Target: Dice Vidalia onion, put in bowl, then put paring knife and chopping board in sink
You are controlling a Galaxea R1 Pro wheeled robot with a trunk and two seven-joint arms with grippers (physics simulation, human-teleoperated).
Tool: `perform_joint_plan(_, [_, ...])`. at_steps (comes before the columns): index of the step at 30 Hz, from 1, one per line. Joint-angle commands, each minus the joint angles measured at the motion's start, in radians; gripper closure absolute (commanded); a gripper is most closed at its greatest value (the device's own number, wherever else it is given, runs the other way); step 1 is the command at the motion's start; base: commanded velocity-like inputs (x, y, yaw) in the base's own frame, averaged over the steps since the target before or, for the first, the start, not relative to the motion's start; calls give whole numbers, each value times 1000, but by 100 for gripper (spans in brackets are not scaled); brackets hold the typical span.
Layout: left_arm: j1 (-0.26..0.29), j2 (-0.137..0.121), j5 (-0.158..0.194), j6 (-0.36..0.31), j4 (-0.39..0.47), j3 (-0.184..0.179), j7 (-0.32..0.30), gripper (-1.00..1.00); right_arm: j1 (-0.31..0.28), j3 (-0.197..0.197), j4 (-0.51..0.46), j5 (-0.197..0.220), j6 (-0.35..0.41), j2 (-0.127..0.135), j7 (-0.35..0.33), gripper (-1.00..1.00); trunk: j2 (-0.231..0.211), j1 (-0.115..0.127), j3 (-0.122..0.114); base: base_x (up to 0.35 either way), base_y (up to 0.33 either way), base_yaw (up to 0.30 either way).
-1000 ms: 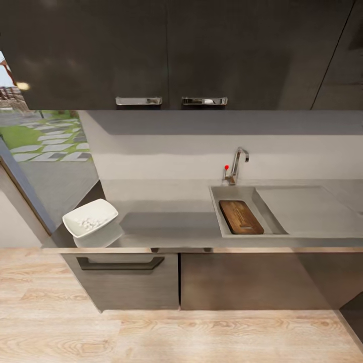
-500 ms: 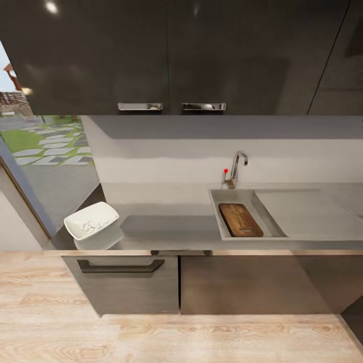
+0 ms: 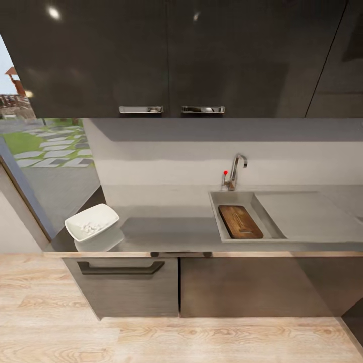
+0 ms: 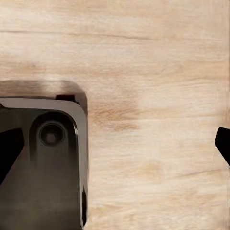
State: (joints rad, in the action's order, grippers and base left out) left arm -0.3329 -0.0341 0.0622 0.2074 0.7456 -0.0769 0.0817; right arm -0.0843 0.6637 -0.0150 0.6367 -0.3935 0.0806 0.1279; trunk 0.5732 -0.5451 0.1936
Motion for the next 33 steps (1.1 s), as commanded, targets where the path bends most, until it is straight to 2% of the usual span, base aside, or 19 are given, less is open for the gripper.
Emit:
perform_joint_plan(1, [0, -1, 7, 2, 2, -7, 42, -100, 36, 13, 1, 1, 0, 7, 3, -100, 1, 0, 1, 0, 0, 0])
perform_joint_plan(2, [0, 0, 7, 1, 3, -7, 66, -100, 87, 13, 2, 1, -1, 9, -21, -100, 1, 0, 1, 0, 0, 0])
perform_joint_plan(3, [0, 0, 7, 1, 3, -7, 72, -100, 106, 13, 2, 1, -1, 9, -42, -100, 1, 0, 1, 0, 0, 0])
perform_joint_plan(7, [0, 1, 7, 0, -6, -8, 81, -100, 136, 12, -2, 1, 6, 4, -89, -100, 1, 0, 1, 0, 0, 0])
perform_joint_plan(15, [0, -2, 1, 4, -169, -10, 78, -100, 143, 11, -39, 3, -2, -16, -99, -100, 1, 0, 1, 0, 0, 0])
perform_joint_plan(26, [0, -3, 2, 3, -262, -11, 77, -100, 143, 10, -55, 3, -3, -19, -100, -100, 1, 0, 1, 0, 0, 0])
perform_joint_plan(33, [0, -23, 2, 3, -273, -12, 76, -100, 143, 10, -56, 3, -3, -18, -100, -100, 1, 0, 1, 0, 0, 0])
